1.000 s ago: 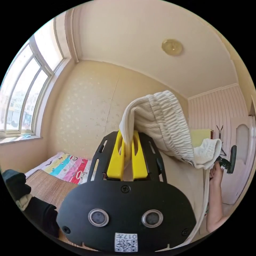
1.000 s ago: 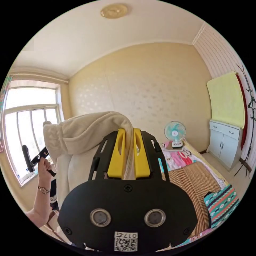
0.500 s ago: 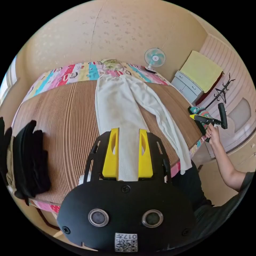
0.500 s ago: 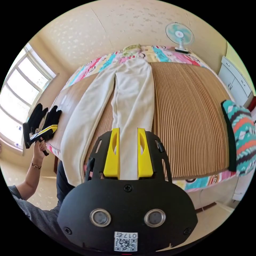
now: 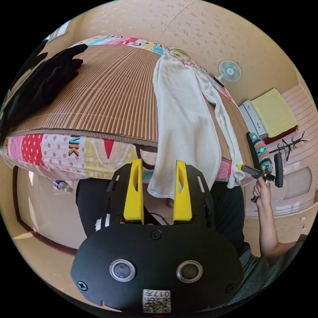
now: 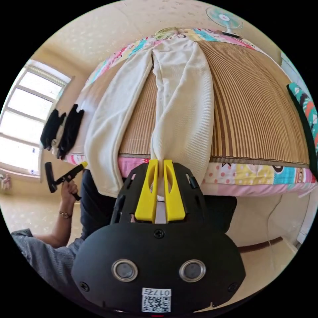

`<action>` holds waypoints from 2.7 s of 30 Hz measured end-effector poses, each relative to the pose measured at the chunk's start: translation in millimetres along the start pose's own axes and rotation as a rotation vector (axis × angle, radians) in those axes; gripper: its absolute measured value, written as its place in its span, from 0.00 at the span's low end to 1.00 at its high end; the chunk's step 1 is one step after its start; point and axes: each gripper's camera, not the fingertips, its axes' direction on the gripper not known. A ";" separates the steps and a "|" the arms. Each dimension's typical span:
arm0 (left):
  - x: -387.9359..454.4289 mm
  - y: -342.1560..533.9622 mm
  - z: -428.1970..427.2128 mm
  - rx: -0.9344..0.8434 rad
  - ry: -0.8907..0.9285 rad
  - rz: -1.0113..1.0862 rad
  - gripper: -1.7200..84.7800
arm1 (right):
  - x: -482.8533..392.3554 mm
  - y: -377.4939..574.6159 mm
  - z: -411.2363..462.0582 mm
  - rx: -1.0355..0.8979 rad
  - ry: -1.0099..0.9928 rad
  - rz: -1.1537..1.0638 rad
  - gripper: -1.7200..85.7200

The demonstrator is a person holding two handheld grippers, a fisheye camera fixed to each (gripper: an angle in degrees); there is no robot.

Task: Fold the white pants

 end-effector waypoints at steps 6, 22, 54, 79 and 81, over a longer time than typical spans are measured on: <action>-23.6 -11.8 -1.8 -0.025 0.066 -0.012 0.18 | 124.9 72.1 -111.7 0.361 -0.347 0.137 0.05; -98.4 -22.9 -29.5 -0.189 0.517 -0.098 0.06 | 208.5 104.9 -109.0 0.232 -0.027 0.427 0.05; 136.5 -132.9 15.0 -0.306 0.512 0.383 0.08 | -24.4 28.3 15.3 -0.328 -0.255 -0.601 0.07; 56.8 -91.1 -13.6 -0.162 0.552 0.290 0.06 | 110.2 -433.1 136.9 0.243 0.300 0.173 0.07; 42.1 -85.5 -20.2 -0.130 0.619 0.274 0.06 | 21.2 -426.9 138.6 0.345 0.380 -0.041 0.06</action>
